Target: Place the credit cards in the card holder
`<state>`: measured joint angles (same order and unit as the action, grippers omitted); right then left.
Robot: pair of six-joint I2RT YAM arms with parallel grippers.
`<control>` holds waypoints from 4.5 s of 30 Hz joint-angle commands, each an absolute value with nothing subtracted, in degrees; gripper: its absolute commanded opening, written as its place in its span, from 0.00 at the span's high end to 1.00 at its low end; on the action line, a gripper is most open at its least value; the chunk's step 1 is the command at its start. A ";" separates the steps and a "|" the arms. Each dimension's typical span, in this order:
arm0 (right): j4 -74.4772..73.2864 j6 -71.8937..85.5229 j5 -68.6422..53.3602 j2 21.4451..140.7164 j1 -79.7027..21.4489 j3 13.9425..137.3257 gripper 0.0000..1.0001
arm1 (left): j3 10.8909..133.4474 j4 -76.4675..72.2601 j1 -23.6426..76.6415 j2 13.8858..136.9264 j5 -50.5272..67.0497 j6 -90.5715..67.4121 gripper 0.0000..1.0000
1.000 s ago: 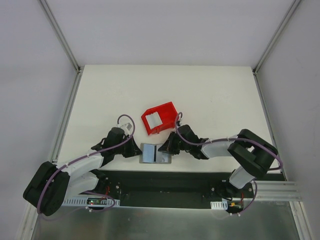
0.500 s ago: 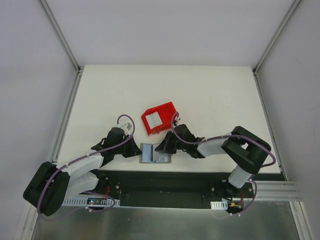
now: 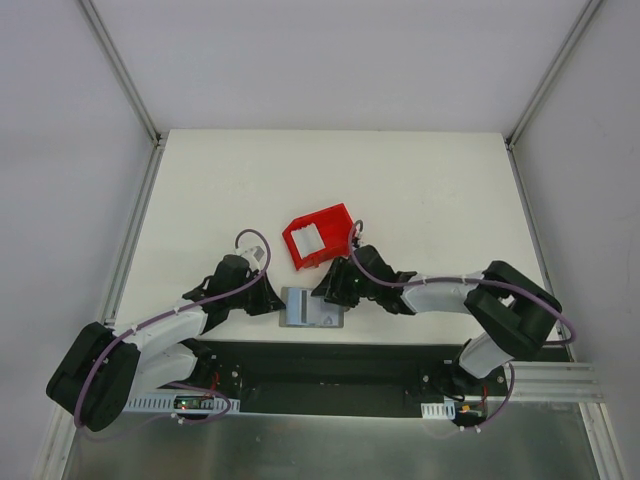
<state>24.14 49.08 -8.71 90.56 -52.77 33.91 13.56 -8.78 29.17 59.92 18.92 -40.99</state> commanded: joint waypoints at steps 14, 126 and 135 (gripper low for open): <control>13.00 43.86 -11.25 96.33 -57.22 45.96 0.61 | 13.27 -8.44 29.09 59.33 18.37 -40.34 1.00; -20.13 12.22 -27.86 115.40 -35.86 91.49 0.69 | 16.61 -9.49 29.00 60.82 18.37 -42.54 1.00; -20.13 12.22 -26.90 115.49 -35.33 91.58 0.85 | 16.52 -9.75 29.00 61.17 18.72 -42.45 1.00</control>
<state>-21.23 11.77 -25.96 119.20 -35.59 91.88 14.98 -8.38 29.17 60.77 17.58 -43.90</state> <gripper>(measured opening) 0.196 0.008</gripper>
